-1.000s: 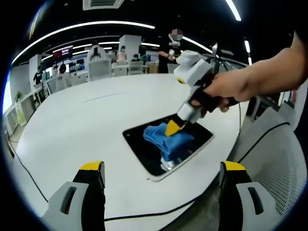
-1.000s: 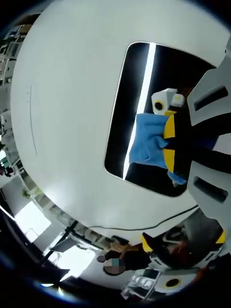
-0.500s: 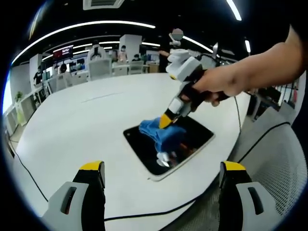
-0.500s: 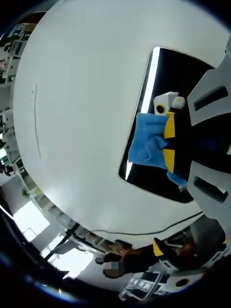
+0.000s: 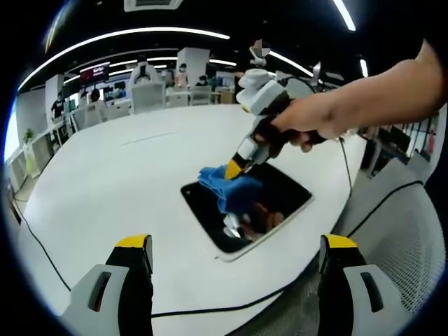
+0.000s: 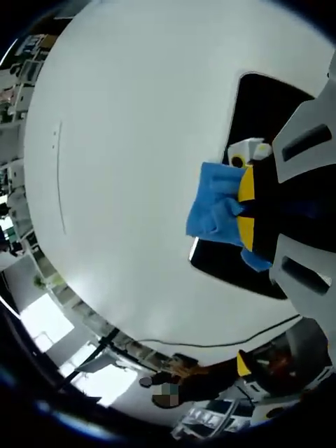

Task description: Wipe the mirror surface with the cleaning cloth until all visible marks leave the cleaned area.

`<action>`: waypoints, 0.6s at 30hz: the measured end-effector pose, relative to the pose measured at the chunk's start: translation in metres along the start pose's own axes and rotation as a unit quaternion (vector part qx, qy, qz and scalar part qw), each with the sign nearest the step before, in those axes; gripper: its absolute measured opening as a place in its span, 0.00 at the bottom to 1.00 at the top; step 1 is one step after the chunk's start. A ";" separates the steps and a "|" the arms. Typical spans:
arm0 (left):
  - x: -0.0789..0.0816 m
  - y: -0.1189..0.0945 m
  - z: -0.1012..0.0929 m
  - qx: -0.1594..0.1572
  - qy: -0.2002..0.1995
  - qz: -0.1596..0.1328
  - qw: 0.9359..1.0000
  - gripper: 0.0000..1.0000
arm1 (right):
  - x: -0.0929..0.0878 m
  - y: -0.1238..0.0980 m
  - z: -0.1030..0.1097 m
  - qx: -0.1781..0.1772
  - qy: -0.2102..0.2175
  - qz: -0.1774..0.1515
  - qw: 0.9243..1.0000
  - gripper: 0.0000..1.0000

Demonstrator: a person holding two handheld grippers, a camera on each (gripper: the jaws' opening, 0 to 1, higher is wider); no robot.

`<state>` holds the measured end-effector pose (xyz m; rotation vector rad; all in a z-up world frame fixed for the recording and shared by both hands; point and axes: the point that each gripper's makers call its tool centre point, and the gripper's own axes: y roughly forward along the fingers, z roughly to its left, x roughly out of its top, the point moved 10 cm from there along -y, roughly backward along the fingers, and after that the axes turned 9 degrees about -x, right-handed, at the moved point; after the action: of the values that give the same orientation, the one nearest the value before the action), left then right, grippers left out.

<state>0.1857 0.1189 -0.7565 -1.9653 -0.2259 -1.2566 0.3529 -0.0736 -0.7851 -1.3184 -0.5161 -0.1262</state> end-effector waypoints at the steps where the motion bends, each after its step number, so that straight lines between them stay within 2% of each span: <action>1: 0.000 0.000 -0.001 -0.002 -0.001 -0.002 1.000 1.00 | 0.002 0.001 0.000 -0.003 0.001 -0.002 1.000 0.00; 6: 0.001 0.001 0.000 -0.008 -0.017 -0.009 1.000 1.00 | 0.011 0.005 -0.002 -0.015 -0.006 -0.012 1.000 0.00; 10: 0.000 0.002 -0.001 0.000 0.004 -0.008 1.000 1.00 | 0.011 0.006 -0.002 -0.015 -0.015 -0.014 1.000 0.00; 12: 0.000 0.002 0.000 0.001 0.005 -0.010 1.000 1.00 | 0.010 0.004 0.000 -0.016 -0.040 -0.021 0.999 0.00; 18: -0.001 0.001 0.000 0.002 0.002 -0.008 1.000 1.00 | 0.010 0.004 -0.005 0.000 -0.025 -0.021 0.999 0.00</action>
<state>0.1860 0.1180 -0.7576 -1.9614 -0.2420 -1.2694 0.3646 -0.0752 -0.7849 -1.3139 -0.5863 -0.1288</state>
